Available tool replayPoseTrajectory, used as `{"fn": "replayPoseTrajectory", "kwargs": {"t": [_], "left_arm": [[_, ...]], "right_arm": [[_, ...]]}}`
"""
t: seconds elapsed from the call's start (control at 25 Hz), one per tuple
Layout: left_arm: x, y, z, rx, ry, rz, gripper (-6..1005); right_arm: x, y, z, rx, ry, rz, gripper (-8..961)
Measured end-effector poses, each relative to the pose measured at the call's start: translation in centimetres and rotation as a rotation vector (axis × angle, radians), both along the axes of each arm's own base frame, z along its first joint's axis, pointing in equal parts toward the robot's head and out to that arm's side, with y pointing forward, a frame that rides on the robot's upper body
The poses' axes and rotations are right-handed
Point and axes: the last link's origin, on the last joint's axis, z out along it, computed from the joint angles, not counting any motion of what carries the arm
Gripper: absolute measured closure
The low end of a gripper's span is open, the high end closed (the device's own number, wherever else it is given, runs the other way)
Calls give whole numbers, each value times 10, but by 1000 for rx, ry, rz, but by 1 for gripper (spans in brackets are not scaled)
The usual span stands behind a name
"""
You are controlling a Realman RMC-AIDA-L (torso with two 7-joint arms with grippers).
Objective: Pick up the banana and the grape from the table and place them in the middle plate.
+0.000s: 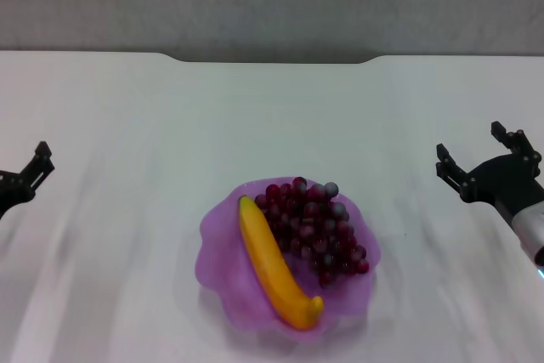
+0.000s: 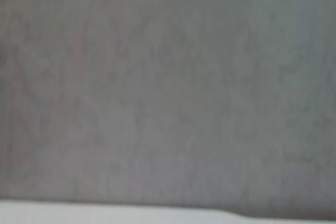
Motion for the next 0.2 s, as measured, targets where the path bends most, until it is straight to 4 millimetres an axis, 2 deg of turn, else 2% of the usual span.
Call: {"fn": "replayPoseTrajectory", "kwargs": {"t": [0.2], "left_arm": [[-6, 1, -1, -9, -19, 46, 106]], "right_arm": [[2, 1, 2, 8, 1, -9, 73]]}}
